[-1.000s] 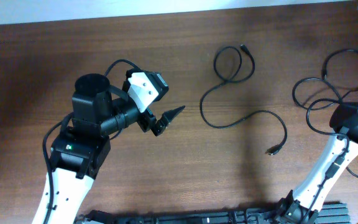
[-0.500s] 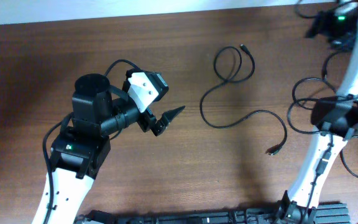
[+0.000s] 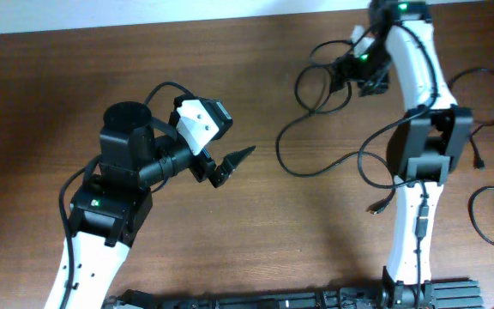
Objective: Untangle cables
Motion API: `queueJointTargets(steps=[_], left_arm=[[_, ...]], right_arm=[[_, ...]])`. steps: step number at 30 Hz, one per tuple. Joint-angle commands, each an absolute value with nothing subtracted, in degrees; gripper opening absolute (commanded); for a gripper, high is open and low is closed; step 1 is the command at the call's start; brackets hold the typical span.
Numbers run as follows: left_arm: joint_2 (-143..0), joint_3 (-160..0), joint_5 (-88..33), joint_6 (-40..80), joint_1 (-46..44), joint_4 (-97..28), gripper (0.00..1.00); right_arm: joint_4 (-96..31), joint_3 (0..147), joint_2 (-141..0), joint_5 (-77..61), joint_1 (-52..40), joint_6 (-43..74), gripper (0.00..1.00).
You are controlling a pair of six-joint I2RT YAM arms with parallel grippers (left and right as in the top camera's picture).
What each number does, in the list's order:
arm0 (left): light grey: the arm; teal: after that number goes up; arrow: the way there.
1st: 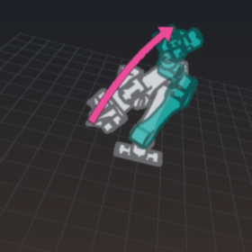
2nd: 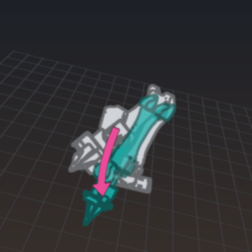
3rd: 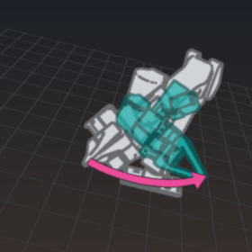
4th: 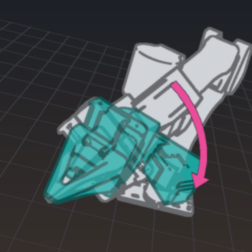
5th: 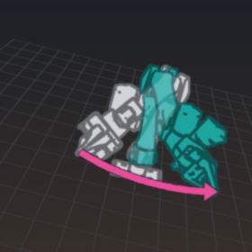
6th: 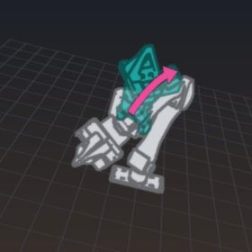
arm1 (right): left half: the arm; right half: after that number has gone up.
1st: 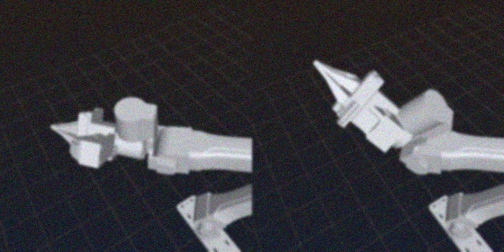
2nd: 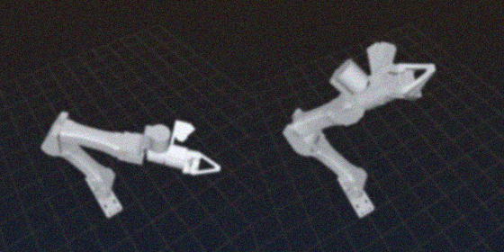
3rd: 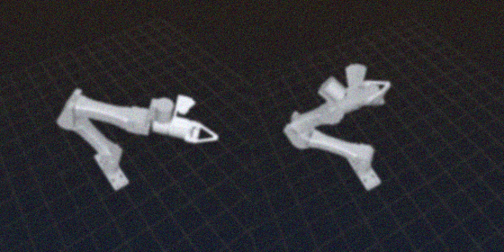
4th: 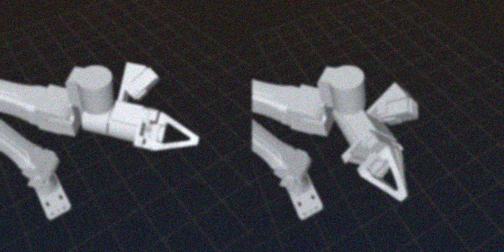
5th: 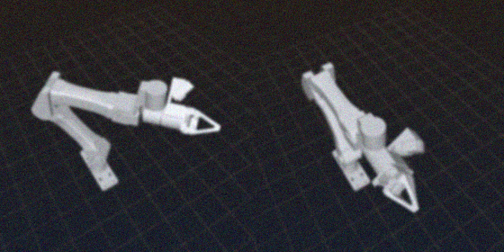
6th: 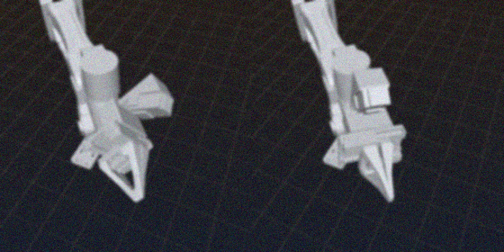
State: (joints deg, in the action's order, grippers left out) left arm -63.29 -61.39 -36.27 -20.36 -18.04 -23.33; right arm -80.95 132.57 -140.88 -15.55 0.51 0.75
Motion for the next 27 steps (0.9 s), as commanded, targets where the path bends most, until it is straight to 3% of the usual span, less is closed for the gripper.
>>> queueJointTargets(steps=[1, 12, 18, 23, 25, 27], left_arm=[[-63.31, -61.98, -37.1, -20.6, -18.22, -23.29, 0.99], [-63.31, -61.98, -37.1, -20.6, -18.22, -23.29, 0.99], [-63.31, -61.98, -37.12, -20.58, -18.22, -23.29, 0.99], [-63.31, -61.98, -37.12, -20.6, -18.22, -23.29, 0.99], [-63.31, -61.98, -37.12, -20.6, -18.22, -23.29, 0.99], [-63.31, -61.98, -37.12, -20.58, -18.22, -23.29, 0.99]], right_arm=[[-77.45, 129.64, -140.97, -16.75, -3.11, -0.99, 0.77], [-67.09, 117.47, -140.97, -17.58, -4.82, 5.41, 0.74], [-65.45, 117.03, -140.97, -18.35, -4.86, 5.43, 0.73], [-62.7, 116.88, -140.97, -25.26, -4.86, 5.41, 0.68], [-62.08, 116.88, -140.97, -26.33, -4.93, 5.41, 0.57], [-60.95, 116.88, -140.97, -26.37, -4.91, 5.39, 0.36]])
